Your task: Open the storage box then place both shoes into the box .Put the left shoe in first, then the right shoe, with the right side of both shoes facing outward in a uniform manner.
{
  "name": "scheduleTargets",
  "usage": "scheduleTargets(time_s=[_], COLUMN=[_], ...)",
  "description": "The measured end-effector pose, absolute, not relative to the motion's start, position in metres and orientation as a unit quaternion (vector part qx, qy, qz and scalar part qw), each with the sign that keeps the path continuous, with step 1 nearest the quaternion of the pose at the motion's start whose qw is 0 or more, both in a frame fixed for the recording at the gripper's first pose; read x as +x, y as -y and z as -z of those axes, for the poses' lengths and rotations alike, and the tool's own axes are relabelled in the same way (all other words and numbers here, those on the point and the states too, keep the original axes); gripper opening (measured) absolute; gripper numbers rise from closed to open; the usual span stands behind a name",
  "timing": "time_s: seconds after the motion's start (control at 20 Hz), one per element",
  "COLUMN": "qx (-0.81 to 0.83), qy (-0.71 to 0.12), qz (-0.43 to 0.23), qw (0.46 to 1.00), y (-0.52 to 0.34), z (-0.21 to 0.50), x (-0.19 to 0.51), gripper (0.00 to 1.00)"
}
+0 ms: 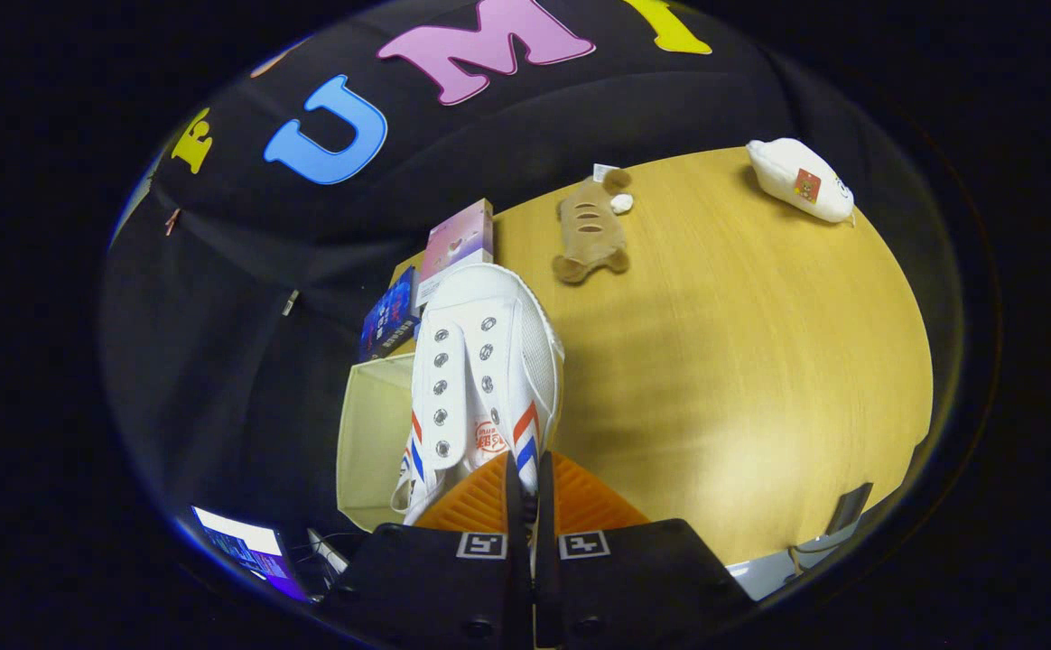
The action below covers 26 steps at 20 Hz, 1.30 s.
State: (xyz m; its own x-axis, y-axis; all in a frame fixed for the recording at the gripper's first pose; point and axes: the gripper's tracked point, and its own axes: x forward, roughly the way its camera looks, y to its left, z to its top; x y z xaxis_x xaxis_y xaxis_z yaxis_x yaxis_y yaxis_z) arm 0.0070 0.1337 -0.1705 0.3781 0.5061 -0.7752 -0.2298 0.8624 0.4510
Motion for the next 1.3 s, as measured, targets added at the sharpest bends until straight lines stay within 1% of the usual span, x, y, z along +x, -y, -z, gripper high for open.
scheduleTargets(time_s=[0.25,0.55,0.9,1.1,1.15,1.2,1.3], qx=[0.175,0.150,0.098,0.057,0.053,0.057,0.082], qy=[-0.518,-0.521,-0.527,-0.538,-0.541,-0.541,-0.531], qz=[-0.216,-0.215,-0.202,-0.173,-0.173,-0.177,-0.200], qw=[0.809,0.813,0.820,0.823,0.822,0.820,0.819], y=[-0.206,-0.271,-0.314,-0.315,-0.317,-0.324,-0.344], z=[0.159,0.177,0.209,0.233,0.236,0.235,0.221], x=[-0.031,-0.062,-0.075,-0.079,-0.081,-0.082,-0.083], gripper=[0.06,0.06,0.06,0.06,0.08,0.19,0.47])
